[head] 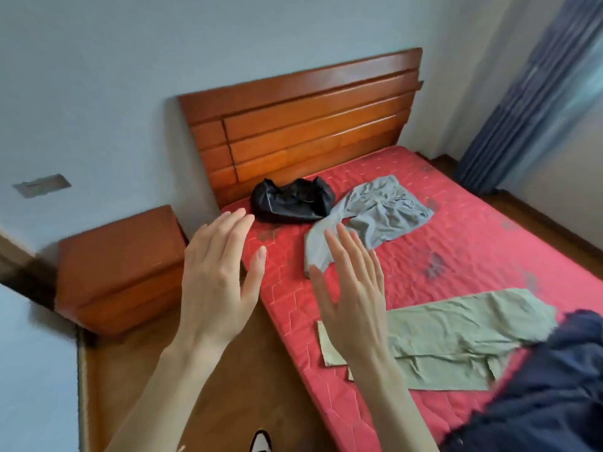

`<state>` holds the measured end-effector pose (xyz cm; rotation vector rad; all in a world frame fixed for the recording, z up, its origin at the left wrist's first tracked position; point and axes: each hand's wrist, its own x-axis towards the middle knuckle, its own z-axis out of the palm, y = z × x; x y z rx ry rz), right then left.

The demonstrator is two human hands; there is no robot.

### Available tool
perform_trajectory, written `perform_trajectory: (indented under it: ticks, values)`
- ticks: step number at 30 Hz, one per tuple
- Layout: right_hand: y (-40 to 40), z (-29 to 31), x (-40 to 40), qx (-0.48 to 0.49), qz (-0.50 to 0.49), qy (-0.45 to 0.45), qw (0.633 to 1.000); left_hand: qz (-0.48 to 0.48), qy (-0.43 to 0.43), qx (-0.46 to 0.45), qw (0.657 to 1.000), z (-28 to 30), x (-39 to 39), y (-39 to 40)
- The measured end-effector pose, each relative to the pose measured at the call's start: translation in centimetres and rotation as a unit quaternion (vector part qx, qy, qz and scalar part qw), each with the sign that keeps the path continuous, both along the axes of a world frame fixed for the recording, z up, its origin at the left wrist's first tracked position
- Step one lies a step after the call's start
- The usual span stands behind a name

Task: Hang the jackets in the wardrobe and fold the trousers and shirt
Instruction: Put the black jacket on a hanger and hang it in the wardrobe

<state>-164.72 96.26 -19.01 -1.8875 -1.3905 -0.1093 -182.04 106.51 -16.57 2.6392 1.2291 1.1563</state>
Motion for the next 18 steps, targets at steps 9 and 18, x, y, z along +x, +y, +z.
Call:
perform_trajectory:
  ticks: [9,18]
  values:
    - [-2.9,-0.5,4.2,0.017,-0.242,0.013,0.97,-0.218,0.001,-0.018,0.976,-1.6,9.3,4.3]
    - [-11.1,-1.9,8.6,-0.012,-0.427,0.003,0.904,-0.377,0.009,-0.024,0.926,-4.3,19.6,0.5]
